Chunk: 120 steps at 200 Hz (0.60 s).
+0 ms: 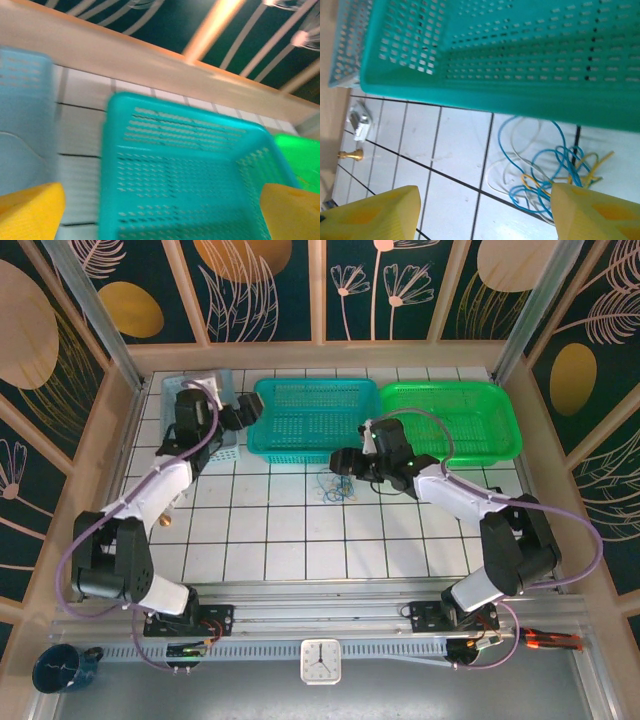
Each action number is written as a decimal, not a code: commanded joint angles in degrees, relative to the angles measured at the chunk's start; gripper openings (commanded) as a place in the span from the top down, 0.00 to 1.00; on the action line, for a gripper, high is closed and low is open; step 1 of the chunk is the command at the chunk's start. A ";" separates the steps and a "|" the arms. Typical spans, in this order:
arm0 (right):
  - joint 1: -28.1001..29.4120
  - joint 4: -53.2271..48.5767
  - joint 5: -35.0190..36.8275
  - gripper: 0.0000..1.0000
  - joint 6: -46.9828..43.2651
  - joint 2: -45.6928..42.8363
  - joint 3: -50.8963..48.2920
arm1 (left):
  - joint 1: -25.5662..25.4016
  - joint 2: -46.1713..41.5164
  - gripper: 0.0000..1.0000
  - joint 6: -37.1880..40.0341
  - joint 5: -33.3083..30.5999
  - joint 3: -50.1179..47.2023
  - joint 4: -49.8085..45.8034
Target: Untangle the cables
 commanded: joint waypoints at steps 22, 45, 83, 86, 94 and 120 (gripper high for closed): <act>0.11 3.18 4.58 0.34 0.47 -3.12 -5.96 | -8.20 -6.93 0.01 -5.64 -1.79 -9.22 5.40; 0.11 2.39 7.10 0.38 -0.63 -4.07 -7.49 | -11.84 -8.38 0.01 -8.07 -3.55 -13.37 8.50; 0.11 3.09 8.20 0.55 -1.46 -3.54 -7.69 | -14.05 -7.48 0.01 -9.39 -4.44 -16.38 11.42; 0.04 3.31 8.11 0.56 -1.38 -3.29 -7.56 | -14.09 -7.44 0.01 -9.39 -4.37 -16.42 11.52; -0.14 3.80 7.89 0.57 -1.25 -2.73 -7.44 | -14.23 -7.27 0.01 -9.33 -4.30 -16.45 11.72; -0.48 5.67 8.23 0.57 -0.77 -0.64 -6.98 | -14.61 -6.84 0.01 -8.80 -4.15 -16.39 11.95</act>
